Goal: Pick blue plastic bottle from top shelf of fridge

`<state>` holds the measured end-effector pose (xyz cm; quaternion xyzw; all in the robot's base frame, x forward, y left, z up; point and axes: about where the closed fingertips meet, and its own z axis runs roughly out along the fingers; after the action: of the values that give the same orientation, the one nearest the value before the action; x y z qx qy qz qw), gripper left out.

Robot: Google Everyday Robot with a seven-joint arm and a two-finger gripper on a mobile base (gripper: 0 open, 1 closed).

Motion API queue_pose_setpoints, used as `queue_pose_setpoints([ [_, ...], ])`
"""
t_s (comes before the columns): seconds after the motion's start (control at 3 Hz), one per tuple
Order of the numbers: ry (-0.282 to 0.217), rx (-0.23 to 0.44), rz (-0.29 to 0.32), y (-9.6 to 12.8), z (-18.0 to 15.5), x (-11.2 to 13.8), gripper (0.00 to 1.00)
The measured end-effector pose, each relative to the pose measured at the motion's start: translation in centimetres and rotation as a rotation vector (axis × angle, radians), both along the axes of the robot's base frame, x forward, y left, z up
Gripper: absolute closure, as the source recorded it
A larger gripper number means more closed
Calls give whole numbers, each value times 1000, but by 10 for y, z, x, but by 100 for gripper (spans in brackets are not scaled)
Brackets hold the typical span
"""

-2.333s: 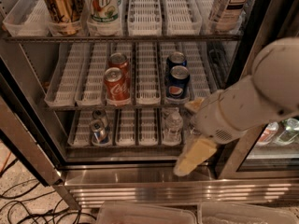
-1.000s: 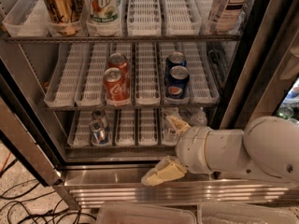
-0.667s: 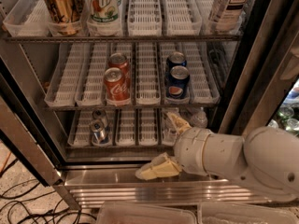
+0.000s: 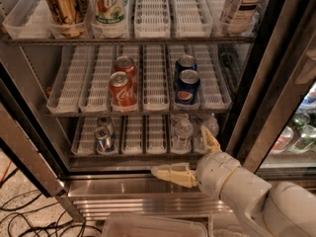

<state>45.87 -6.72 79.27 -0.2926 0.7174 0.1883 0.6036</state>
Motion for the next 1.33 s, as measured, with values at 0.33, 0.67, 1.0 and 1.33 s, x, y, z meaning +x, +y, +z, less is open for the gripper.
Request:
queue_pose_setpoints([
  [0.33, -79, 43, -65, 9, 12, 8, 0],
  [0.67, -185, 83, -71, 45, 54, 18, 0],
  [1.0, -254, 185, -61, 86, 93, 13, 0],
  [1.33, -287, 319, -59, 120, 116, 0, 0],
])
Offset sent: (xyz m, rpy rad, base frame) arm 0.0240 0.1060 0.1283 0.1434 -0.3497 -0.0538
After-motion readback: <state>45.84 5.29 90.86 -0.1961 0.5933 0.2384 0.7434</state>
